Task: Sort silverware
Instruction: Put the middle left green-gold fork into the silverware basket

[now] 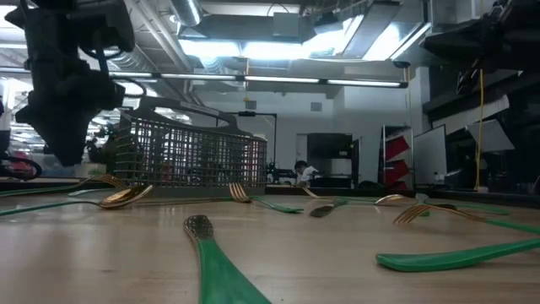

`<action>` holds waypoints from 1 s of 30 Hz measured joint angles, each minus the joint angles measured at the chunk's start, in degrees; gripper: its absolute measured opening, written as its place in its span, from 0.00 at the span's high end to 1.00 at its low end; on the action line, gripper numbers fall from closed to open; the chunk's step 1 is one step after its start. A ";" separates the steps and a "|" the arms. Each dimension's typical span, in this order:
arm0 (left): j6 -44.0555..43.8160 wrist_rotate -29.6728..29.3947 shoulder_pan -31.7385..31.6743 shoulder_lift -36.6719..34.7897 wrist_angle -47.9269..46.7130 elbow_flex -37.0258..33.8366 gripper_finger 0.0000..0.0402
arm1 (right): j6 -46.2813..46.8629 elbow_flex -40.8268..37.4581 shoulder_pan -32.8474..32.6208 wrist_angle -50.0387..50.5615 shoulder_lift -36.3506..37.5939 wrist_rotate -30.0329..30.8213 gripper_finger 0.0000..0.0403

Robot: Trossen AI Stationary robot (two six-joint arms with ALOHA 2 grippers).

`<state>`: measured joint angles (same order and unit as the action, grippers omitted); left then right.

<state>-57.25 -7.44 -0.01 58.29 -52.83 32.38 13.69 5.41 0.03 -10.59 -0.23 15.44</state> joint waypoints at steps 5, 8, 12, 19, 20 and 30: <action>0.37 -0.08 0.00 4.36 1.74 0.00 0.75 | 0.00 0.00 0.00 0.00 0.00 0.00 0.92; 0.42 -1.09 0.00 6.55 4.00 0.00 0.75 | -0.02 0.00 -0.02 0.00 0.00 -0.02 0.92; -1.16 -2.53 -0.02 9.33 4.62 0.00 0.75 | -0.02 0.00 -0.01 0.00 0.00 -0.02 0.92; -2.97 -3.26 -0.02 14.05 5.88 0.00 0.75 | -0.02 0.00 -0.01 0.00 0.00 -0.02 0.92; -2.97 -3.26 -0.02 14.74 6.38 0.00 0.75 | -0.02 0.00 -0.01 0.01 0.00 -0.02 0.92; -3.35 -3.26 -0.02 17.13 7.20 0.07 0.92 | -0.02 0.00 -0.01 0.02 0.00 -0.04 0.92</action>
<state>-60.61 -10.70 -0.03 75.42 -45.63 32.45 13.67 5.41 0.02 -10.57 -0.23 15.40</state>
